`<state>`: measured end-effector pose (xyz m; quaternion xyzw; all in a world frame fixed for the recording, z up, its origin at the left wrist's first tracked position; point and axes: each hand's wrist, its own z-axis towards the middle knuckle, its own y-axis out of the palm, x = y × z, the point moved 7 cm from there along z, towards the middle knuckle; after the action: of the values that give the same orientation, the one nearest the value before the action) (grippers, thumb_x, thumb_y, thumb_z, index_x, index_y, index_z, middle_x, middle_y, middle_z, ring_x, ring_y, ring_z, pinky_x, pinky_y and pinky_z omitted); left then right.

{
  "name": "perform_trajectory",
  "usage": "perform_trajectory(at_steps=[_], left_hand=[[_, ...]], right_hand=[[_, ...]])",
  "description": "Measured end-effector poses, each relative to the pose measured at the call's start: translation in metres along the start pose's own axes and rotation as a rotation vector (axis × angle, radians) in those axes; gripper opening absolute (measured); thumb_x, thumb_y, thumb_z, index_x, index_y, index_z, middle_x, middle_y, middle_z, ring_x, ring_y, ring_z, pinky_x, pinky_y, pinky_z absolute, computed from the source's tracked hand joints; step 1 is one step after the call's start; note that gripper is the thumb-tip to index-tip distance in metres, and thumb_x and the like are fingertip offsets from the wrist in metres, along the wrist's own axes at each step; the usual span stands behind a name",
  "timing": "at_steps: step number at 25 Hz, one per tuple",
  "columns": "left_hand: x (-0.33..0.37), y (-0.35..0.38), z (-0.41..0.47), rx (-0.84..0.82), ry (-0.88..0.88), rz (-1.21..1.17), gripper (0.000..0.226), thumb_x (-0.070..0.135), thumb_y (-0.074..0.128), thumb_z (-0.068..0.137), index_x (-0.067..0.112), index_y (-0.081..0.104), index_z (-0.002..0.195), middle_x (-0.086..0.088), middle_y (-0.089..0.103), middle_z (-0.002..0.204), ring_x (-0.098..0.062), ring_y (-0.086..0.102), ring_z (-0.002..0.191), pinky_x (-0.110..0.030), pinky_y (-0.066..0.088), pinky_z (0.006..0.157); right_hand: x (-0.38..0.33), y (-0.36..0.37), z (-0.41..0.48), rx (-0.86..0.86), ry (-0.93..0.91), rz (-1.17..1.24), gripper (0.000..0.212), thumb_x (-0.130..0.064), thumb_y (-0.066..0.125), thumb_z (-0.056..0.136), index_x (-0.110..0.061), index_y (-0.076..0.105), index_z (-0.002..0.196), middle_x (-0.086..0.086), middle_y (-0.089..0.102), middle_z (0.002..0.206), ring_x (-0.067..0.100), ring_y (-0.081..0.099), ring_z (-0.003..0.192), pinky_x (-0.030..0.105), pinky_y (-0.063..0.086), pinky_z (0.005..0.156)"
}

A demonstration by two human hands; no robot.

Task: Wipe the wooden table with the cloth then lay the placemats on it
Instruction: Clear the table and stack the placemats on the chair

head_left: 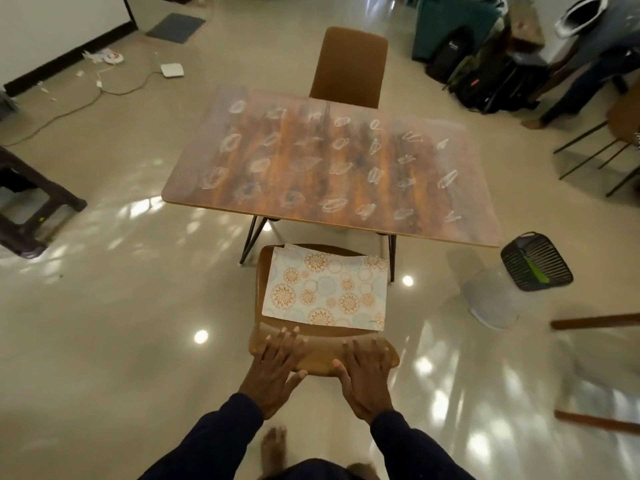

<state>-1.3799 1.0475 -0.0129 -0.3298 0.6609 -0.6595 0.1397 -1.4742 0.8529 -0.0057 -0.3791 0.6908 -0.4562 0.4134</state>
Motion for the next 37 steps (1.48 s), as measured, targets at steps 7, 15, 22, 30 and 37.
perform_trajectory(at_steps=[7,15,22,30,37], left_hand=[[0.011,-0.003,0.005,-0.039,-0.055,-0.036,0.067,0.054,0.020,0.111,0.015,0.039,0.162,-0.013,0.030,0.171,-0.035,0.030,0.156,-0.054,0.020,0.123],[0.013,0.003,0.010,-0.013,-0.073,-0.049,0.070,0.057,0.017,0.111,0.013,0.038,0.160,-0.017,0.036,0.167,-0.038,0.034,0.152,-0.055,0.019,0.122],[0.015,0.019,-0.030,-0.035,0.027,-0.020,0.065,0.056,0.020,0.110,0.027,0.015,0.169,-0.005,0.019,0.175,-0.032,0.020,0.160,-0.050,0.013,0.124],[0.002,0.015,-0.059,-0.045,0.105,0.040,0.064,0.055,0.022,0.111,0.029,0.012,0.169,-0.005,0.021,0.175,-0.029,0.019,0.160,-0.051,0.020,0.122],[0.002,-0.001,-0.022,-0.041,0.088,0.043,0.070,0.058,0.021,0.111,0.016,0.026,0.166,-0.014,0.027,0.172,-0.036,0.026,0.157,-0.050,0.011,0.126]], right_hand=[[0.016,-0.003,0.008,-0.059,-0.058,0.071,0.094,-0.076,-0.008,0.098,-0.024,0.038,0.161,0.002,0.031,0.171,0.027,0.017,0.161,0.047,-0.005,0.129],[0.019,-0.007,0.005,-0.087,-0.064,0.082,0.103,-0.080,-0.019,0.092,-0.027,0.036,0.162,-0.001,0.021,0.175,0.031,0.002,0.164,0.059,-0.006,0.129],[0.003,0.012,-0.036,-0.055,-0.008,0.069,0.073,-0.067,0.012,0.108,-0.026,0.058,0.147,0.008,0.057,0.154,0.047,0.041,0.150,0.053,-0.005,0.124],[-0.029,0.029,-0.079,0.005,0.066,0.083,0.064,-0.063,0.018,0.110,-0.028,0.057,0.147,0.009,0.055,0.156,0.049,0.043,0.148,0.052,-0.007,0.125],[-0.011,0.024,-0.045,-0.027,0.063,0.120,0.074,-0.068,0.005,0.108,-0.029,0.038,0.162,0.004,0.021,0.175,0.040,0.008,0.163,0.065,-0.005,0.125]])
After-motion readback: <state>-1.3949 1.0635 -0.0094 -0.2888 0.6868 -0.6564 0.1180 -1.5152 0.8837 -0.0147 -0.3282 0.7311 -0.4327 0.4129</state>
